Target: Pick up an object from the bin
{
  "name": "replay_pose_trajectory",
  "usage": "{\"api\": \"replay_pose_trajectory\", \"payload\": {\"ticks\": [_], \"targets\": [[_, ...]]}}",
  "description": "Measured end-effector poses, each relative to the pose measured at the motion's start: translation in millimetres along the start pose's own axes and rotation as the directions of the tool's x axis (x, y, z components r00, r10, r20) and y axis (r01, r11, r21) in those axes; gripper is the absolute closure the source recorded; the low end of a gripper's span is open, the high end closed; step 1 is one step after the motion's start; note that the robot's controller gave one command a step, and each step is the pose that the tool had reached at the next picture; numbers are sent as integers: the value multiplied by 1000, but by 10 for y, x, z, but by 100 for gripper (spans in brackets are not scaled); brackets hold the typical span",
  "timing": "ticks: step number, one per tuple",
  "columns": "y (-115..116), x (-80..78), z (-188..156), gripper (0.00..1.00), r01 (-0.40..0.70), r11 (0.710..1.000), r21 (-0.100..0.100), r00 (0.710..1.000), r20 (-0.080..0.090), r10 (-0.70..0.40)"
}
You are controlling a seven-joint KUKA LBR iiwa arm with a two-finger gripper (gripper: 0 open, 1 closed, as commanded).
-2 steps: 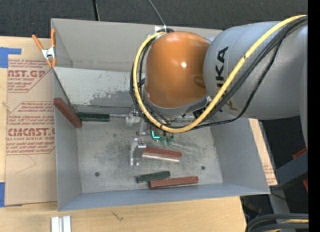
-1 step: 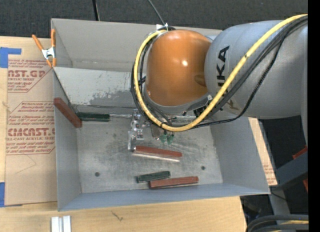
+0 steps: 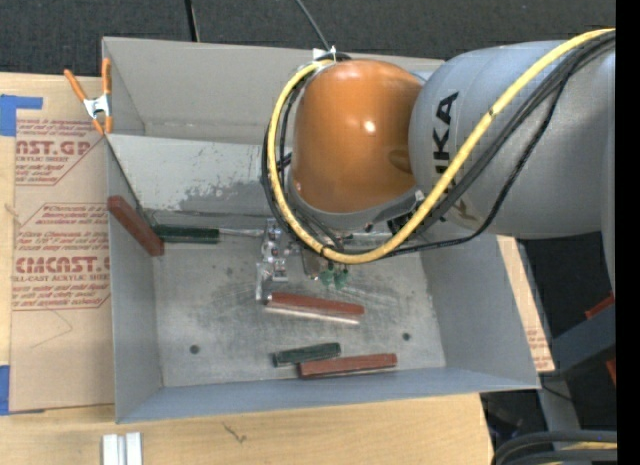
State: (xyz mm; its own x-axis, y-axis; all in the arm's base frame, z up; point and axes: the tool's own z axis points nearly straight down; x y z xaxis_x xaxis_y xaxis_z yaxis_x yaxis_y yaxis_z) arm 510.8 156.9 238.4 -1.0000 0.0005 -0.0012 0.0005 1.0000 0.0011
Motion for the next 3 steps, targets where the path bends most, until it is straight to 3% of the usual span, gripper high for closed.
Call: {"api": "replay_pose_trajectory", "payload": {"ticks": [1,2,3], "targets": [[-299,16,884,0,-204,979,4,979,-6,204],[-292,5,855,0,-203,979,1,979,-2,203],[-882,-376,1591,100,-166,986,-3,986,14,166]]}}
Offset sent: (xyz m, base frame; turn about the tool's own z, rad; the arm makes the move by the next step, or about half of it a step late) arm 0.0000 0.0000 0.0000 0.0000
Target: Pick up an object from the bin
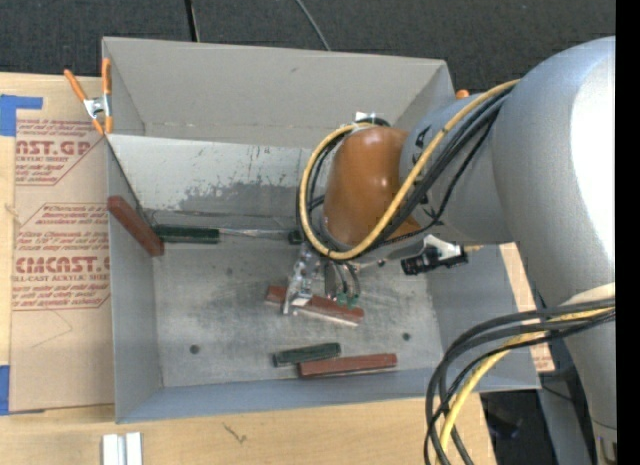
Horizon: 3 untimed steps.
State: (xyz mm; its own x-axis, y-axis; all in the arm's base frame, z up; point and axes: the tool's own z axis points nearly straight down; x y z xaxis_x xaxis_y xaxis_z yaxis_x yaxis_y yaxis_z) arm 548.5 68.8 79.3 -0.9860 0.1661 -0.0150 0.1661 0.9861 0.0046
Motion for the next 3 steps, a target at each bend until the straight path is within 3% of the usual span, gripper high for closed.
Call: {"api": "replay_pose_trajectory", "payload": {"ticks": [1,2,3], "targets": [[0,0,0,100,0,1000,0,1000,0,0],[27,232,7,100,-26,1000,-4,1000,17,26],[65,-161,-1308,100,23,1000,3,1000,-12,-23]]}}
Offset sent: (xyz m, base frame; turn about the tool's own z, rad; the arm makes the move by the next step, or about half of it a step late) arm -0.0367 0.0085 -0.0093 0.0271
